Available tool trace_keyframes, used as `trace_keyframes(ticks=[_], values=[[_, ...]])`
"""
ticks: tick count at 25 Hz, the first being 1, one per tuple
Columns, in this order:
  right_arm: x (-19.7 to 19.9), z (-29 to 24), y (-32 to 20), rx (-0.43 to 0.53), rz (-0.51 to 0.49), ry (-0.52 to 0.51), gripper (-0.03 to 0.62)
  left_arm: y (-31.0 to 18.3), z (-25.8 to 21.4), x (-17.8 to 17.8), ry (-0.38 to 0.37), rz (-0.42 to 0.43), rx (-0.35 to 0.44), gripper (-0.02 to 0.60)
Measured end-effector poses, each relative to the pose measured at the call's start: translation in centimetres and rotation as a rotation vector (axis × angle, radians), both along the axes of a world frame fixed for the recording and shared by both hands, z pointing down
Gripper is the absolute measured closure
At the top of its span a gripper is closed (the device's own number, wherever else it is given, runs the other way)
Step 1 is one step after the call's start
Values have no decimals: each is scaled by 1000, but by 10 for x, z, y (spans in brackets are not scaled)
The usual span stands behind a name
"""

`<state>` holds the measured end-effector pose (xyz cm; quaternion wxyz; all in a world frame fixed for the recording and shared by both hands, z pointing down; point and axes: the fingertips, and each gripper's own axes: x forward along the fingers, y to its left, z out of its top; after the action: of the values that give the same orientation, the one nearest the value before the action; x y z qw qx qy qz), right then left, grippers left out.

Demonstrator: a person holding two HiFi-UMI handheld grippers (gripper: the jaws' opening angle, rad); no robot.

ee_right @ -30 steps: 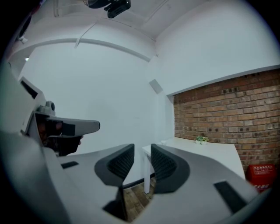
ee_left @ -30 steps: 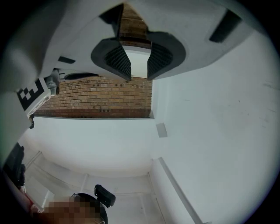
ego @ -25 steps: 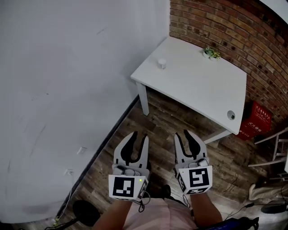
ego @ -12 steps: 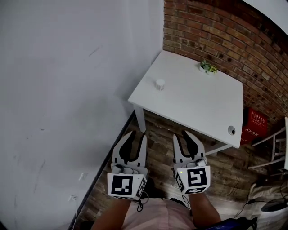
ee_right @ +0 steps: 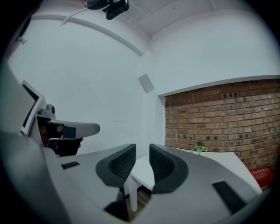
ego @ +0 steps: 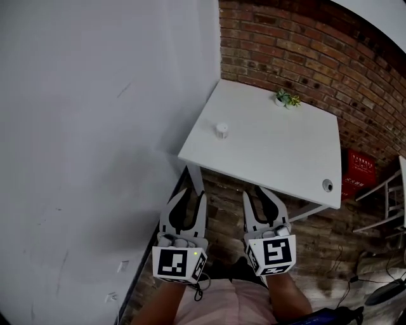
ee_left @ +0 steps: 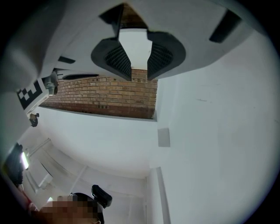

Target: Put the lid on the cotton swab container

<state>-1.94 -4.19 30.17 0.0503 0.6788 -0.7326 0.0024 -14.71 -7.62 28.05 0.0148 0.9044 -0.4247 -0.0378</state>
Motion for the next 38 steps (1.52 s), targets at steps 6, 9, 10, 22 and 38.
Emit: trace_keyframes(ticks=[6,9,10,22,38], values=[[11,10,-4,-18,28,-16,494,-7,13,10,-13,22,-28,460],[15,15,-11,-26,30,-20,493,-14,18,15,-22,27,-37,460],[17,16,-15,-27,31,-20,494,-18,19,17,-25,28,-40,460],[74,60,-95,-96,53,-76,493,-99,58,73,-68,56,-105,459],[143,33,-225,-40,1,-116,493,-221,32,140,-92,5,-67,459]])
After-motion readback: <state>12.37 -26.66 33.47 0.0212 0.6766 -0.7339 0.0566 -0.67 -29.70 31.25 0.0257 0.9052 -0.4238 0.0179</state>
